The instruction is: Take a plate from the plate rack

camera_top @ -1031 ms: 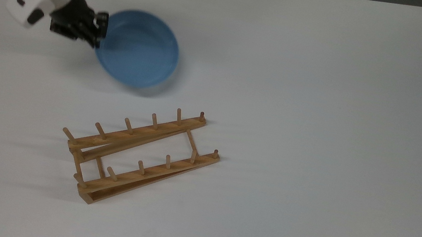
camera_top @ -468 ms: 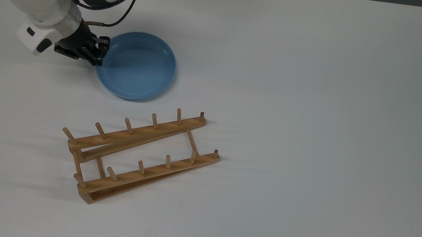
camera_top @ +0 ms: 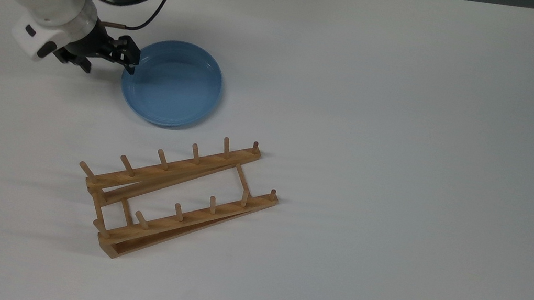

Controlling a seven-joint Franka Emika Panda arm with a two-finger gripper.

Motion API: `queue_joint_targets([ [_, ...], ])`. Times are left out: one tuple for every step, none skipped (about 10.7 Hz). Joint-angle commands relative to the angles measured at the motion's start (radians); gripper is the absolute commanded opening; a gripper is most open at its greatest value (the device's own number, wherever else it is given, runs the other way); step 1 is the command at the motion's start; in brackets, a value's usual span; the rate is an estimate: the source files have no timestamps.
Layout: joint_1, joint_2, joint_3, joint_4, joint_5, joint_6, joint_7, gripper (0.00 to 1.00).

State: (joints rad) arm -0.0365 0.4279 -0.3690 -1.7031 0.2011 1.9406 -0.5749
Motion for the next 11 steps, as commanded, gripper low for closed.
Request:
queue_joint_targets([
  [0.098, -0.196, 0.015, -0.015, -0.130, -0.098, 0.243, 1.00],
  [0.122, -0.254, 0.050, -0.006, -0.171, -0.168, 0.318, 1.00],
  [0.133, -0.315, 0.103, -0.007, -0.237, -0.227, 0.399, 1.00],
  [0.170, -0.352, 0.137, -0.010, -0.282, -0.271, 0.458, 1.00],
  [0.197, -0.386, 0.142, -0.010, -0.287, -0.310, 0.458, 1.00],
  [0.202, -0.415, 0.154, -0.012, -0.273, -0.331, 0.460, 1.00],
  [0.202, -0.426, 0.182, -0.012, -0.272, -0.335, 0.483, 1.00],
  [0.202, -0.426, 0.196, -0.009, -0.275, -0.333, 0.538, 1.00],
  [0.201, -0.422, 0.196, -0.007, -0.276, -0.324, 0.572, 1.00],
  [0.201, -0.419, 0.196, -0.007, -0.279, -0.324, 0.573, 1.00],
  [0.198, -0.414, 0.196, -0.006, -0.278, -0.331, 0.573, 1.00],
])
